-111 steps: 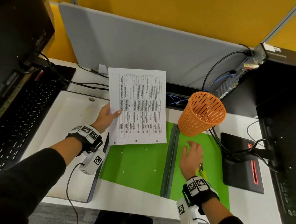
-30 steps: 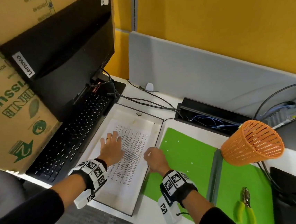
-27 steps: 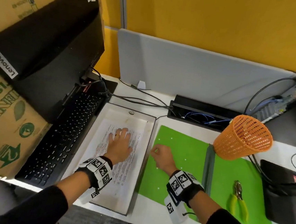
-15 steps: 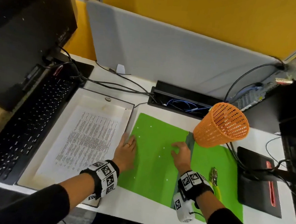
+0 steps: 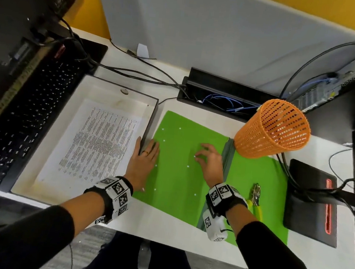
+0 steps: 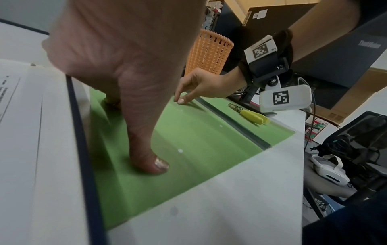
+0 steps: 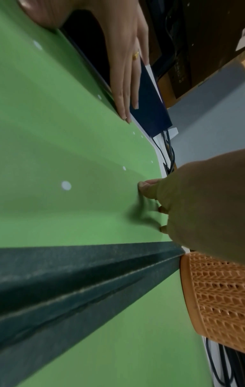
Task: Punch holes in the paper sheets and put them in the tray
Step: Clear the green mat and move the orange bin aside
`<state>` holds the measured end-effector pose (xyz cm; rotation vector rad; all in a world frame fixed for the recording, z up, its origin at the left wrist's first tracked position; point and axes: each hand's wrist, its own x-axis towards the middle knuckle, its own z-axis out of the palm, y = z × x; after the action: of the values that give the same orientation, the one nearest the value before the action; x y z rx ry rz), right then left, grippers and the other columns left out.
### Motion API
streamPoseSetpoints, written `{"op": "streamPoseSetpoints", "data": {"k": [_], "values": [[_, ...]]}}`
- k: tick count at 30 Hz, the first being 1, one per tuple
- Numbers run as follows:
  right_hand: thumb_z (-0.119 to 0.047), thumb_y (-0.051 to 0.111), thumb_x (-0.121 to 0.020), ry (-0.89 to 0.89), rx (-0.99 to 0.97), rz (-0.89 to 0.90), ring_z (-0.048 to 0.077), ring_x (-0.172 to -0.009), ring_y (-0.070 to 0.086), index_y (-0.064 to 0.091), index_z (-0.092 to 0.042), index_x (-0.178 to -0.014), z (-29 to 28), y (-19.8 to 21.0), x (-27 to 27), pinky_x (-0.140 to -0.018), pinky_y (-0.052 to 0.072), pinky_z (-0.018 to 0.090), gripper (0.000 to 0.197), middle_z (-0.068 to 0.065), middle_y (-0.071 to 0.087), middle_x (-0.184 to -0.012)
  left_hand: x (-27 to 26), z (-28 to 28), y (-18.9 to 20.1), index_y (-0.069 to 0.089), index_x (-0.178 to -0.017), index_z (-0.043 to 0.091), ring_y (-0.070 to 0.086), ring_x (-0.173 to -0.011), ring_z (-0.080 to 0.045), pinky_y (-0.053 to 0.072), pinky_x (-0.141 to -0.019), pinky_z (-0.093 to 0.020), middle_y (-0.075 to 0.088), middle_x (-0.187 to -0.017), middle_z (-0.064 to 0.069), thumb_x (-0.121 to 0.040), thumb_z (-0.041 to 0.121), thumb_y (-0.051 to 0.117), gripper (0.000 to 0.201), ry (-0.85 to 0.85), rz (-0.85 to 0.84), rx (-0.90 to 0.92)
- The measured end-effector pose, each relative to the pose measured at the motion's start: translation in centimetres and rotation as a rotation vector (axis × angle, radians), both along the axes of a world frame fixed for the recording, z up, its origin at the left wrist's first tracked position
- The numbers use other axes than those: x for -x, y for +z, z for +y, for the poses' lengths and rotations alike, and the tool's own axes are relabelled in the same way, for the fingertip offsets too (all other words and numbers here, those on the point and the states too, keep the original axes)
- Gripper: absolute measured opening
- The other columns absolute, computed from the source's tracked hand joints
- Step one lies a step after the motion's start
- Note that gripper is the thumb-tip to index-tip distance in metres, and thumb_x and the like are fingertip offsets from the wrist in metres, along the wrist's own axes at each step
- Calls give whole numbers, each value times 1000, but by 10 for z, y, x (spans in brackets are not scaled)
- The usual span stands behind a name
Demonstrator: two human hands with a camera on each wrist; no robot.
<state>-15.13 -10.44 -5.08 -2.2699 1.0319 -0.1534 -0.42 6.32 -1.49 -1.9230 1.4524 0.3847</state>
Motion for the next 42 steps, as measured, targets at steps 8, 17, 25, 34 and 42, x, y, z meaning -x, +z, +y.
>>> {"op": "streamPoseSetpoints", "data": {"k": [8, 17, 25, 34, 42], "values": [[-5, 65, -81, 90, 86, 65, 33, -116, 52, 71, -3, -83, -4, -9, -5, -98, 43, 50, 8, 13, 61, -122, 1, 0, 3, -8, -151, 2, -11, -147, -33, -12, -105, -66, -11, -159, -16, -64, 62, 72, 132, -15, -6, 8], [-2, 60, -83, 151, 157, 179, 29, -124, 47, 66, -5, -81, -2, -10, -7, -101, 37, 60, 7, 10, 56, -129, 1, 0, 1, -8, -151, 2, -11, -147, -33, -10, -107, -66, -12, -159, -17, -66, 61, 71, 130, -18, -13, 10], [0, 55, -86, 186, 195, 222, 26, -127, 42, 64, -4, -87, 5, 0, -8, -112, 24, 58, 10, 10, 49, -130, 1, -2, 0, -7, -151, 3, -12, -146, -34, -12, -104, -68, -12, -159, -17, -60, 66, 72, 136, -22, -26, -14], [14, 51, -81, 171, 228, 204, 28, -127, 42, 59, -1, -89, 11, -7, -3, -114, 21, 55, 20, 15, 45, -132, -1, 0, -1, -8, -151, 3, -11, -147, -34, -10, -105, -69, -13, -158, -17, -59, 68, 71, 137, -33, -8, -14], [14, 41, -84, 43, 219, 142, 27, -92, 46, 51, -1, -96, 15, -11, -1, -82, 36, 37, 22, 16, 50, -98, 1, 0, 1, -5, -151, 4, -8, -147, -33, -9, -105, -68, -11, -159, -16, -61, 64, 73, 134, -32, -7, 12]]}}
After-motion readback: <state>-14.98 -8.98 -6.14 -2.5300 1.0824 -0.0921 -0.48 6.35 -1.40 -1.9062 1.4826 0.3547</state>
